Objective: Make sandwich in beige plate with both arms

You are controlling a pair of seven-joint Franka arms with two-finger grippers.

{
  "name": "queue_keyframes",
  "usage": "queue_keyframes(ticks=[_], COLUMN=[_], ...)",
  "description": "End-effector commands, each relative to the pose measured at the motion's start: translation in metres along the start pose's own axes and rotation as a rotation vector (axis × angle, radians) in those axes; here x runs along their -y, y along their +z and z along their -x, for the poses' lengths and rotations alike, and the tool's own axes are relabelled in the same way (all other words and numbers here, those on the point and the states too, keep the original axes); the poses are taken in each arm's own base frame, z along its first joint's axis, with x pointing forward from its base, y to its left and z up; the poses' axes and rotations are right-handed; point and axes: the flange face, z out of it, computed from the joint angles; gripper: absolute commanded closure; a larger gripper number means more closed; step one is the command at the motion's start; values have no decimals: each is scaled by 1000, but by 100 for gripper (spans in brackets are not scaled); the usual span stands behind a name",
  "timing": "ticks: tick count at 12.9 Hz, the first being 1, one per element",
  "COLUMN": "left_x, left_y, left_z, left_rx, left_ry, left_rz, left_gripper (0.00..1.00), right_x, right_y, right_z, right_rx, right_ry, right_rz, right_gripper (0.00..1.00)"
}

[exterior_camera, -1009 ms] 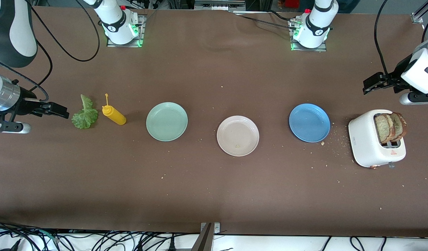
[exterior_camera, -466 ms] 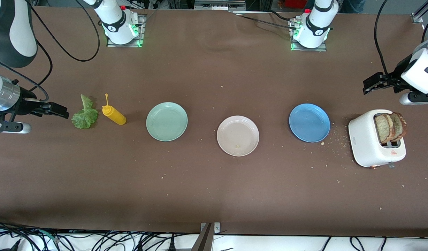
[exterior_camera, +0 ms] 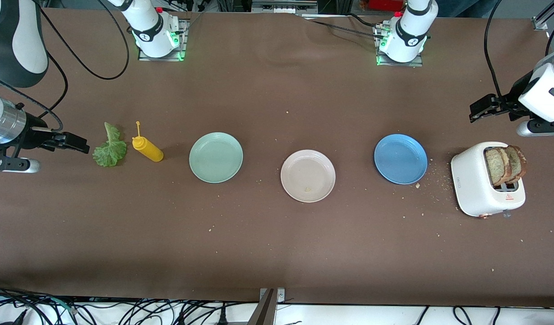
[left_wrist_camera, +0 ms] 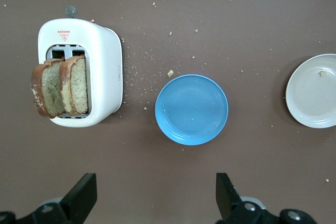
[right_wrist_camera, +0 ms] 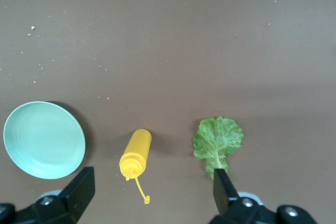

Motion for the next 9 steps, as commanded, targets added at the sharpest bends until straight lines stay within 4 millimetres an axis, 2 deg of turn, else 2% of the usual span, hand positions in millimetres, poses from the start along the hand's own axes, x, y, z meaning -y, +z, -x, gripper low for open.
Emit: queue_keyframes(ticks=[1,4,5,9], left_x=[4,20,26,76], left_y=[0,12,21,66], left_z=[-2,-14,-21,-42], left_rx=[4,-2,6,-12], left_ry=[13,-1,6,11], left_rz=[-7,-18,-37,-39], left_gripper=[0,0,0,0], right_x=[-1,-1,-1,-1], right_y=[-4,-4,-4,-4], right_z=[0,0,0,0], right_rx=[-5,-5,-5,-5], right_ry=[4,4,4,4], right_rz=[-5,-3,-3,-3], right_gripper=[0,0,0,0])
